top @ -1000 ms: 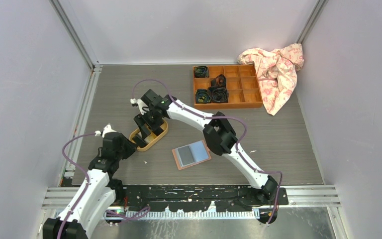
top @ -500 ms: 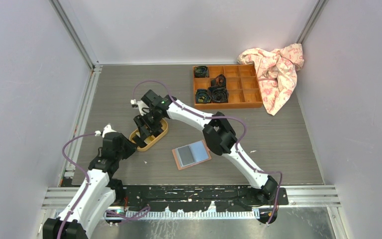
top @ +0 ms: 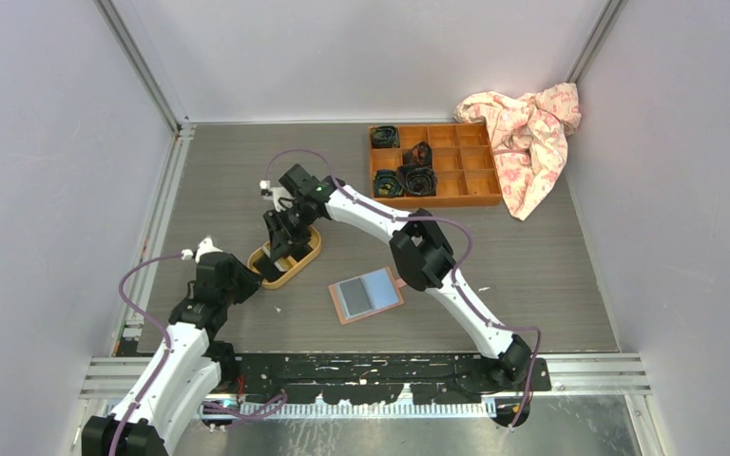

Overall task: Put the credit cards into the card holder
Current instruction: Pick up the credit card from the storage box.

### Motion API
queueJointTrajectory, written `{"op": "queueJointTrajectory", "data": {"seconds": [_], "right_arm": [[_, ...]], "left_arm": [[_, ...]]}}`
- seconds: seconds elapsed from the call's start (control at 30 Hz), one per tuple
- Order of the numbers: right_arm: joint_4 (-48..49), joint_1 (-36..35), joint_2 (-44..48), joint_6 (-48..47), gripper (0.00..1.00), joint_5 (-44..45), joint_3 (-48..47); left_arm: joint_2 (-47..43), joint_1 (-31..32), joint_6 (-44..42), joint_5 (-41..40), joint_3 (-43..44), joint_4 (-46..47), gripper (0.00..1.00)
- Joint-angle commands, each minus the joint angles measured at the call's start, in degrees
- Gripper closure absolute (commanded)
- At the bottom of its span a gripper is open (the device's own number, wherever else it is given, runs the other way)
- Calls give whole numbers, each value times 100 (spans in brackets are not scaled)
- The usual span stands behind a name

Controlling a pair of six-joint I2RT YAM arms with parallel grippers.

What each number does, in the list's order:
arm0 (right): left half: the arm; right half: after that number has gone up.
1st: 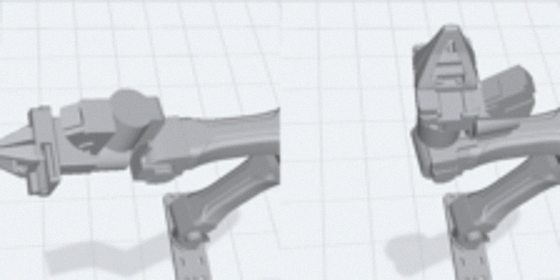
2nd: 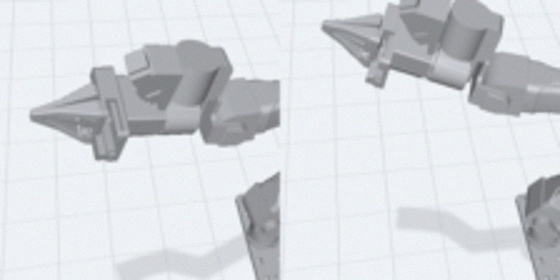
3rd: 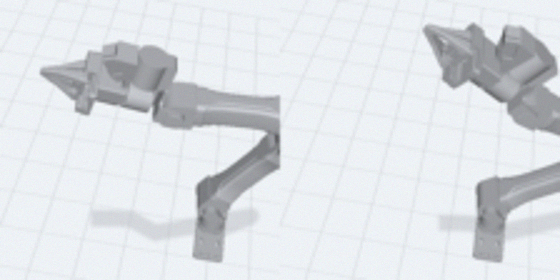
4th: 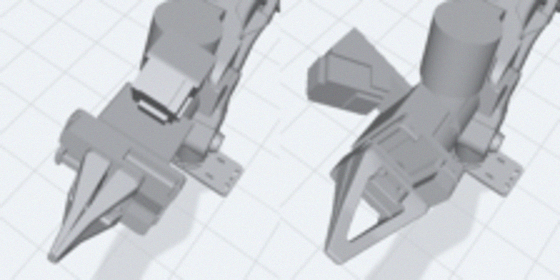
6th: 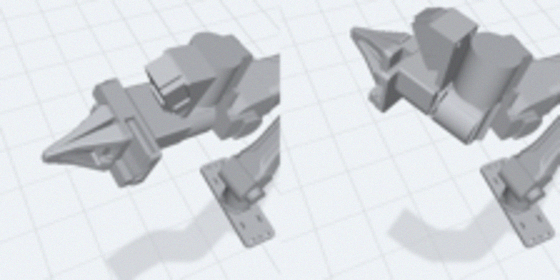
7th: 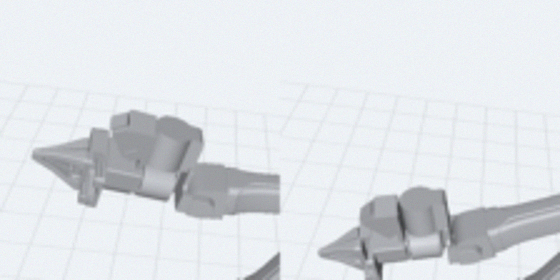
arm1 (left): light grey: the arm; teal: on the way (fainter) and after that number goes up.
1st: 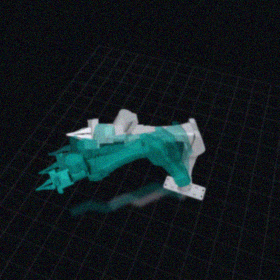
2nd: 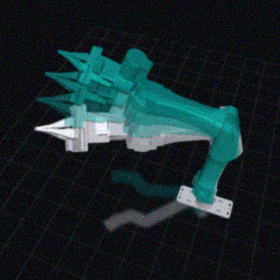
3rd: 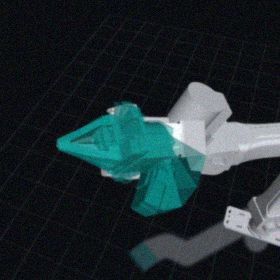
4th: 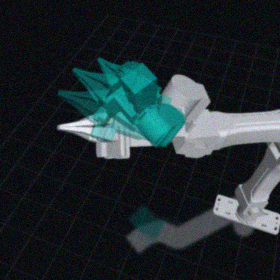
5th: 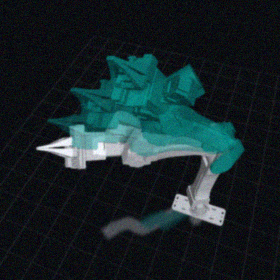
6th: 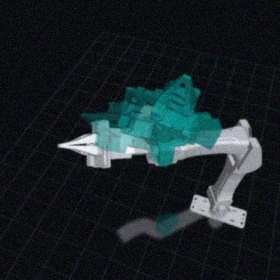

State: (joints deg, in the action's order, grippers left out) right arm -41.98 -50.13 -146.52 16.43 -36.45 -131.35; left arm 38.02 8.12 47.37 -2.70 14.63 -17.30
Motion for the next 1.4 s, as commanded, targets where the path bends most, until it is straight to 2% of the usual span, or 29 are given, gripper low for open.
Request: {"op": "queueJointTrajectory", "data": {"seconds": [0.0,0.43,0.9,1.2,1.37], "right_arm": [[408,161,-152,402,51,-441,71],[732,590,-206,892,55,-676,279],[1081,773,-90,1234,54,-887,629],[1437,911,32,1582,59,-1135,964],[1550,968,147,1636,58,-1157,1148]], "left_arm": [[16,-2,-72,191,-4,394,82],[129,-3,-103,191,13,454,82],[113,-3,-125,176,4,441,82],[86,-3,-123,176,13,423,82],[79,-1,-123,178,13,414,82]]}}
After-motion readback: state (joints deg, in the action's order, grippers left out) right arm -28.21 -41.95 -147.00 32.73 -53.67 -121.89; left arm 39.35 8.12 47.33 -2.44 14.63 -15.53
